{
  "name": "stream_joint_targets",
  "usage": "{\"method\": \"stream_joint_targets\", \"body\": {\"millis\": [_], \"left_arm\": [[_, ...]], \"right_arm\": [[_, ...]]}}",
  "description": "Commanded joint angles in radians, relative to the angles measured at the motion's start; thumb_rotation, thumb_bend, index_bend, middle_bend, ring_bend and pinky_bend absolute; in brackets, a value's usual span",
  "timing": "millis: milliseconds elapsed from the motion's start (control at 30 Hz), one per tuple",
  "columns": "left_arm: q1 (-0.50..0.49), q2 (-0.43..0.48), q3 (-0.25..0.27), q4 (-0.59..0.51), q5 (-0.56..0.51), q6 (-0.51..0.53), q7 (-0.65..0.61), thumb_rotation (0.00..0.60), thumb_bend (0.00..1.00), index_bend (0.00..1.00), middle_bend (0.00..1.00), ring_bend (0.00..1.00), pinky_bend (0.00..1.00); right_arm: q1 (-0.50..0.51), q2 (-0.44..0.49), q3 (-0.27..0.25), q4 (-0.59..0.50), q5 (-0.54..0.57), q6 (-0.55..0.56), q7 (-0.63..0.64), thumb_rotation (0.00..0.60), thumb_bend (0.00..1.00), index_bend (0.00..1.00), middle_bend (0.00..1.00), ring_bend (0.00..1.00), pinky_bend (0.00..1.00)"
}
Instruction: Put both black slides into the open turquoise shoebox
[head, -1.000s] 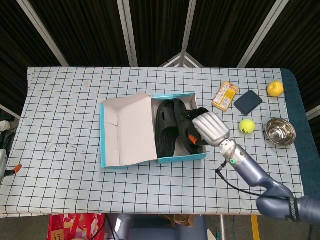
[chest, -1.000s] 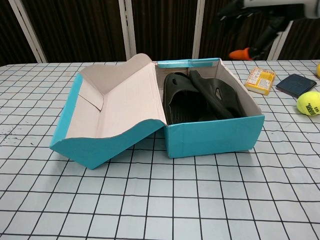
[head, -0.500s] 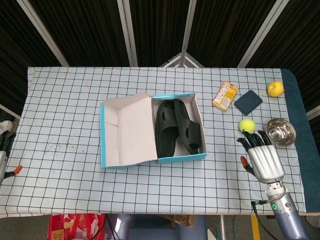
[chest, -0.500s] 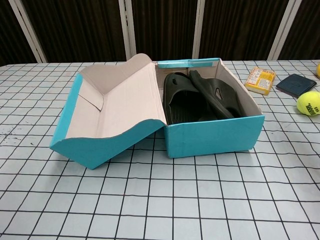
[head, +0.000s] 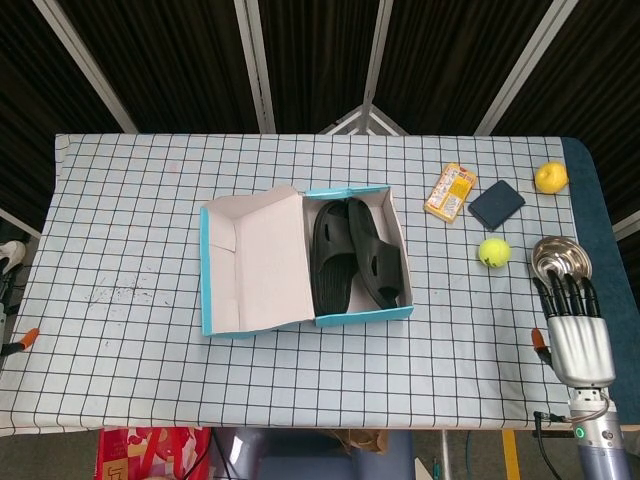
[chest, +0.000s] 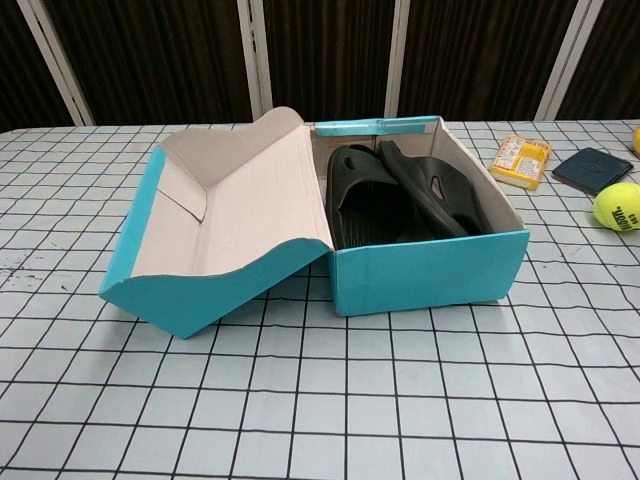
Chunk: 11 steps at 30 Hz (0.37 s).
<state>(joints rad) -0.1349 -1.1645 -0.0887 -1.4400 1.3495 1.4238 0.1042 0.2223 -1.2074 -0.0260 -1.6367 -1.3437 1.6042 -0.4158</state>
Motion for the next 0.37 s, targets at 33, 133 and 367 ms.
{"method": "stream_joint_targets", "body": {"millis": [33,133,367], "left_arm": [[0.009,-0.028,-0.007,0.050,0.067,0.078,-0.054,0.600,0.28,0.07,0.00,0.00,0.09],[0.012,-0.043,-0.005,0.085,0.098,0.109,-0.083,0.600,0.28,0.07,0.00,0.00,0.09],[0.008,-0.067,-0.012,0.153,0.140,0.148,-0.168,0.600,0.27,0.06,0.00,0.00,0.09]], "right_arm": [[-0.025,-0.032,0.029,0.041,-0.041,0.055,0.010,0.600,0.37,0.12,0.07,0.01,0.00],[-0.034,-0.037,0.032,0.053,-0.051,0.059,-0.004,0.600,0.37,0.12,0.07,0.01,0.00],[-0.051,-0.041,0.050,0.066,-0.056,0.051,-0.015,0.600,0.37,0.12,0.07,0.01,0.00]]}}
